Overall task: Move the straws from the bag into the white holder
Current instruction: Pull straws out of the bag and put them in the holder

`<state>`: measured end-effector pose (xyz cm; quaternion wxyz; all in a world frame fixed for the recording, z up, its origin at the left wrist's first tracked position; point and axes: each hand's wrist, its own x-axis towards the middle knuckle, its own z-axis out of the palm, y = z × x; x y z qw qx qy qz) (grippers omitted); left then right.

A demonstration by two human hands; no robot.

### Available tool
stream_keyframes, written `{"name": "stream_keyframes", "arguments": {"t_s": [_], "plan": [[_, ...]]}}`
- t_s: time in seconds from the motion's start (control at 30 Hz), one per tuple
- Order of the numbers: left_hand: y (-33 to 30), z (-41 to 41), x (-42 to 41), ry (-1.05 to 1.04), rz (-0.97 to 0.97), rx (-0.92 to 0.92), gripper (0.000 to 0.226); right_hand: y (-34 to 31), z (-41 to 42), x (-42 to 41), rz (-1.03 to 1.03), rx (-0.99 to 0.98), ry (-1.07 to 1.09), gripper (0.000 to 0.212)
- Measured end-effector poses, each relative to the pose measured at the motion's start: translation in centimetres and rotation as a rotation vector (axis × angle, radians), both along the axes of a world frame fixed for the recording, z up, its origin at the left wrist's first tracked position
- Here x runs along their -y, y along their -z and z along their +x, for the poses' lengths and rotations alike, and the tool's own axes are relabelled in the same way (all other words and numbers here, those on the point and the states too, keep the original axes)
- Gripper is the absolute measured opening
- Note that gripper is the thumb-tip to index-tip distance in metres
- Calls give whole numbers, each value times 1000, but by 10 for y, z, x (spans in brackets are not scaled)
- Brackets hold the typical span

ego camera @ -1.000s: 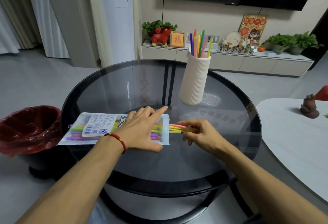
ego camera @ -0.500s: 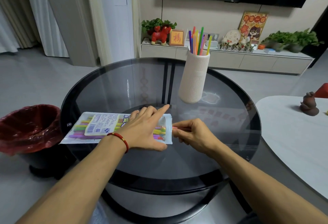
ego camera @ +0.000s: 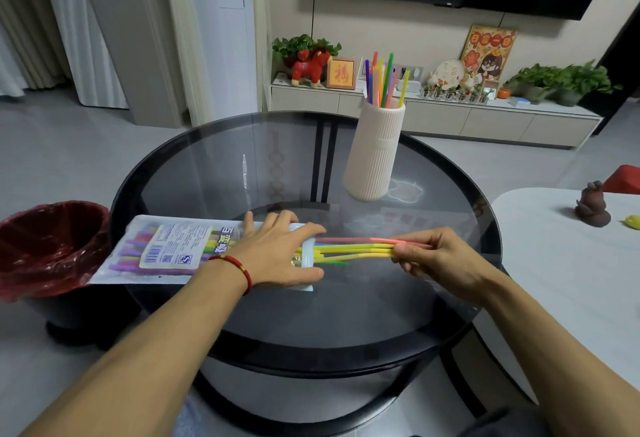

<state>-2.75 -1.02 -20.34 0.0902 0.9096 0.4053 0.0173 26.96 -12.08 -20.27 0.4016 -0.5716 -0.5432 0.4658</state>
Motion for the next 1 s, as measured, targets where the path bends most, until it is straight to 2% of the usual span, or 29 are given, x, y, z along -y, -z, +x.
{"name": "stream_keyframes", "arguments": {"t_s": [0.2, 0.3, 0.4, 0.47, 0.53, 0.67, 0.77, 0.83, 1.0], "plan": [[4, 13, 8, 19, 93, -14, 34, 2, 1, -2, -20, -262, 5, 34], [4, 17, 10, 18, 110, -32, 27, 1, -11, -5, 9, -452, 59, 34], [0, 18, 9, -9, 128, 5, 26, 5, -29, -8, -71, -637, 112, 43], [-2, 20, 10, -26, 149, 41, 26, 9, -49, -9, -180, -597, 55, 56], [-2, 23, 13, -12, 170, 51, 26, 15, -76, -13, -199, -522, 33, 65], [-2, 28, 19, 11, 179, 30, 31, 20, -123, -30, 45, -479, 226, 29], [-2, 23, 16, -7, 201, 2, 38, 20, -124, -40, 80, -475, 419, 19], [-1, 21, 14, -15, 183, -10, 41, 17, -115, -41, 44, -527, 453, 14], [-1, 12, 6, -38, 127, -42, 45, -6, -76, -42, 60, -490, 457, 12]]}}
